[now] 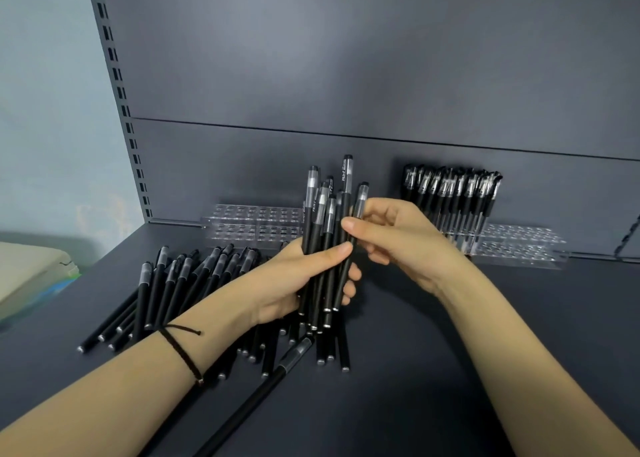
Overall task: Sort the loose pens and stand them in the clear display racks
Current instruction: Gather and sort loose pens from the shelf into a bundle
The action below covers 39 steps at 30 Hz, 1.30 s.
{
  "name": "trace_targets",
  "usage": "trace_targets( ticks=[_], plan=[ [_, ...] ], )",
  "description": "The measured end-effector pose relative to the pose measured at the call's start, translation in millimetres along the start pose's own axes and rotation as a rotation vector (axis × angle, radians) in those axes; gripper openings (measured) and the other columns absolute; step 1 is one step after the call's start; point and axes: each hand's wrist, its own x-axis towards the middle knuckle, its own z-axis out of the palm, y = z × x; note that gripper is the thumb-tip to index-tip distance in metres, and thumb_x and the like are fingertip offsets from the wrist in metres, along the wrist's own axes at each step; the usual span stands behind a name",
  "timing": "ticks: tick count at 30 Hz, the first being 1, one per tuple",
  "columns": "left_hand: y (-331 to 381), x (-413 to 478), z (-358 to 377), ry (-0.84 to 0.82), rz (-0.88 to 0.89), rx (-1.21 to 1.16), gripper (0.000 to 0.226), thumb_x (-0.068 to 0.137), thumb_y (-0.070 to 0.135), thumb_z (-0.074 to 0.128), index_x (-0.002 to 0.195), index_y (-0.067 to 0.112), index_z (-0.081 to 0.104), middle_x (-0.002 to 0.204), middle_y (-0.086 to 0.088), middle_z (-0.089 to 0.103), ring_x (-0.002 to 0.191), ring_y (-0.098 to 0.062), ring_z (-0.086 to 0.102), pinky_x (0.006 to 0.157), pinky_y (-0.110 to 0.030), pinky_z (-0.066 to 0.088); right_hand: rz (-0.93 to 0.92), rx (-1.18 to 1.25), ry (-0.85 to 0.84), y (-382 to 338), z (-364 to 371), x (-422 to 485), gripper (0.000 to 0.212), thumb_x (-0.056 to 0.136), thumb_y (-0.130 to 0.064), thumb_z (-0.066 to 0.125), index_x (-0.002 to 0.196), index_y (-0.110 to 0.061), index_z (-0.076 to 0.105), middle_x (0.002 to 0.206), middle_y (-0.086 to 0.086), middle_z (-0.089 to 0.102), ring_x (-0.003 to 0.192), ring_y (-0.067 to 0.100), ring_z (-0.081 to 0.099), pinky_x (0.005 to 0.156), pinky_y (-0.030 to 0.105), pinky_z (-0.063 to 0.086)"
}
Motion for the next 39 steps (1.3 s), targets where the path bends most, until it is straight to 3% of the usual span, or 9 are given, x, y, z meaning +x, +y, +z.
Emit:
trace_targets(
  ticks=[3,6,9,14,17,20,24,33,39],
  plan=[
    [-2.4,3.8,0.8,-0.069,0.008,-0.023,0.02,0.089,0.028,0.065,0.099,0.013,0.057,0.065,0.003,0.055,0.057,-0.011,0.055,0.057,-0.025,0.05,-0.028,-0.094,0.082,-4.7,1.2,-2.0,0.022,0.083,-0.02,0.075,0.094,-0.008,0.06,0.075,-0.002,0.059,0.057,0.008,0.05,0.05,0.02,0.039],
    [-2.1,9.2,6.7,-0.132,0.025,0.033,0.016,0.084,0.023,0.067,0.09,0.013,0.054,0.061,0.005,0.049,0.055,-0.011,0.051,0.057,-0.024,0.047,-0.088,0.021,0.156,-7.4,-4.8,1.0,0.057,0.076,-0.031,0.08,0.123,-0.034,0.048,0.118,-0.003,0.056,0.098,0.007,0.062,0.082,0.026,0.051],
    [-0.8,15.0,18.9,-0.175,0.016,0.148,0.012,0.087,0.012,0.069,0.081,0.014,0.058,0.06,0.002,0.051,0.058,-0.014,0.055,0.061,-0.026,0.049,-0.179,0.15,0.097,-14.8,-11.0,4.2,0.059,0.072,-0.047,0.075,0.121,-0.059,0.045,0.133,0.0,0.05,0.12,0.018,0.058,0.104,0.043,0.045],
    [5.3,33.4,36.8,-0.114,-0.028,0.082,0.021,0.088,0.001,0.065,0.072,0.013,0.06,0.065,-0.001,0.059,0.074,-0.019,0.069,0.078,-0.03,0.058,-0.356,0.092,0.071,-31.2,-8.7,7.2,0.024,0.092,-0.04,0.053,0.115,-0.036,0.06,0.123,0.005,0.063,0.103,0.021,0.069,0.093,0.043,0.05],
    [10.9,44.0,42.7,-0.086,0.003,0.066,0.014,0.088,0.001,0.065,0.08,0.011,0.06,0.069,-0.002,0.064,0.077,-0.018,0.07,0.083,-0.032,0.058,-0.424,0.008,0.127,-35.9,-11.7,8.9,0.026,0.099,-0.041,0.042,0.12,-0.037,0.057,0.119,0.004,0.064,0.097,0.021,0.07,0.095,0.048,0.05],
    [14.5,51.8,46.1,-0.069,0.037,0.146,0.014,0.087,0.004,0.067,0.078,0.013,0.061,0.072,-0.003,0.064,0.069,-0.014,0.065,0.07,-0.026,0.055,-0.486,-0.039,0.176,-34.1,-18.8,10.5,0.027,0.102,-0.036,0.04,0.127,-0.04,0.049,0.115,0.002,0.066,0.092,0.02,0.07,0.1,0.048,0.047],
    [6.0,58.9,43.5,-0.063,0.055,0.213,0.015,0.086,0.005,0.07,0.078,0.016,0.062,0.07,-0.003,0.061,0.066,-0.015,0.06,0.071,-0.028,0.051,-0.509,-0.065,0.215,-25.1,-25.4,8.8,0.031,0.103,-0.029,0.042,0.131,-0.042,0.042,0.112,0.002,0.066,0.089,0.018,0.07,0.095,0.032,0.05],
    [-10.8,61.3,46.5,-0.067,0.022,0.216,0.015,0.084,0.003,0.071,0.085,0.012,0.059,0.074,-0.004,0.067,0.073,-0.018,0.066,0.07,-0.025,0.053,-0.332,0.038,0.235,-5.0,-34.5,13.0,0.035,0.104,-0.027,0.041,0.093,-0.018,0.073,0.103,-0.001,0.073,0.096,0.018,0.068,0.088,0.035,0.054],
    [-8.6,55.1,46.6,-0.162,0.057,0.264,0.011,0.088,0.014,0.069,0.081,0.012,0.061,0.07,-0.001,0.065,0.071,-0.017,0.065,0.073,-0.027,0.053,-0.4,0.027,0.204,-10.7,-34.8,6.1,0.039,0.105,-0.023,0.037,0.094,-0.016,0.073,0.109,-0.002,0.072,0.105,0.012,0.066,0.09,0.027,0.052]
  ],
)
